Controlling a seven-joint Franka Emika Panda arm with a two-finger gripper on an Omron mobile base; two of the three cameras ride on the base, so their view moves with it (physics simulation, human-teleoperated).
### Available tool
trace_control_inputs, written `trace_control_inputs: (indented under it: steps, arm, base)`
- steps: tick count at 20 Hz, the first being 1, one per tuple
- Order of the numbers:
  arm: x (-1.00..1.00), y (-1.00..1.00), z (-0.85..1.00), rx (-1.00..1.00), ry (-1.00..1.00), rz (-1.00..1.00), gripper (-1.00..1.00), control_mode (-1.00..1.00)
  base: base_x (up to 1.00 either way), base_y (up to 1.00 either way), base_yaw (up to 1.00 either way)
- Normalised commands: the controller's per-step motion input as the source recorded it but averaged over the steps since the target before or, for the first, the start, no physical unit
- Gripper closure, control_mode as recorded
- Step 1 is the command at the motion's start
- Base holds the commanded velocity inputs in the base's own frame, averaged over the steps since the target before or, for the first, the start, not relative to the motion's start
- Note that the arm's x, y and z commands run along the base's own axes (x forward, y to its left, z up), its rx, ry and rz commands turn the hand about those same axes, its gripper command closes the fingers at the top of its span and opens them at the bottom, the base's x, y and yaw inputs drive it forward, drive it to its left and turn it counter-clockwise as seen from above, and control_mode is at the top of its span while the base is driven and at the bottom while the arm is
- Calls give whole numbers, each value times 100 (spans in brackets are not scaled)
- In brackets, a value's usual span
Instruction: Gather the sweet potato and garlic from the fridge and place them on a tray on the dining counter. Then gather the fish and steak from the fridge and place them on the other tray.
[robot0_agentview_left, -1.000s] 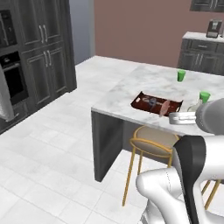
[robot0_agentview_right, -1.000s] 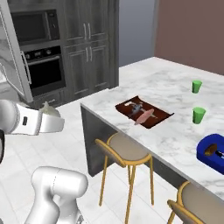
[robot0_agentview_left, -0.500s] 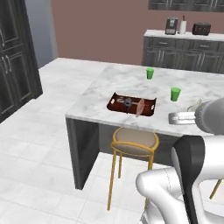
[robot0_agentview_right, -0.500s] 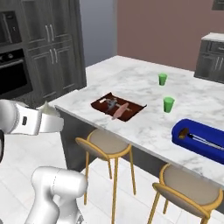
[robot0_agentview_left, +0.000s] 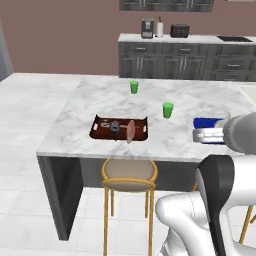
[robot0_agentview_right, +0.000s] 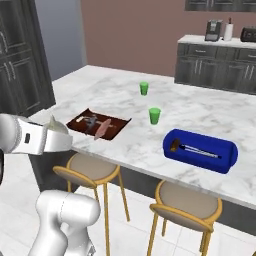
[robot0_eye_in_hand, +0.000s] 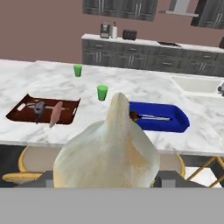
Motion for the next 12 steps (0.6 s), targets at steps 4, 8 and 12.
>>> trace_control_inputs:
  steps: [4, 8, 12]
  arm:
    - [0, 0, 0, 0, 0, 0, 100, 100]
    - [0, 0, 0, 0, 0, 0, 100, 100]
    - [0, 0, 0, 0, 0, 0, 100, 100]
  base:
    - [67, -6, -35]
    - [70, -3, -27]
    - [83, 0, -17]
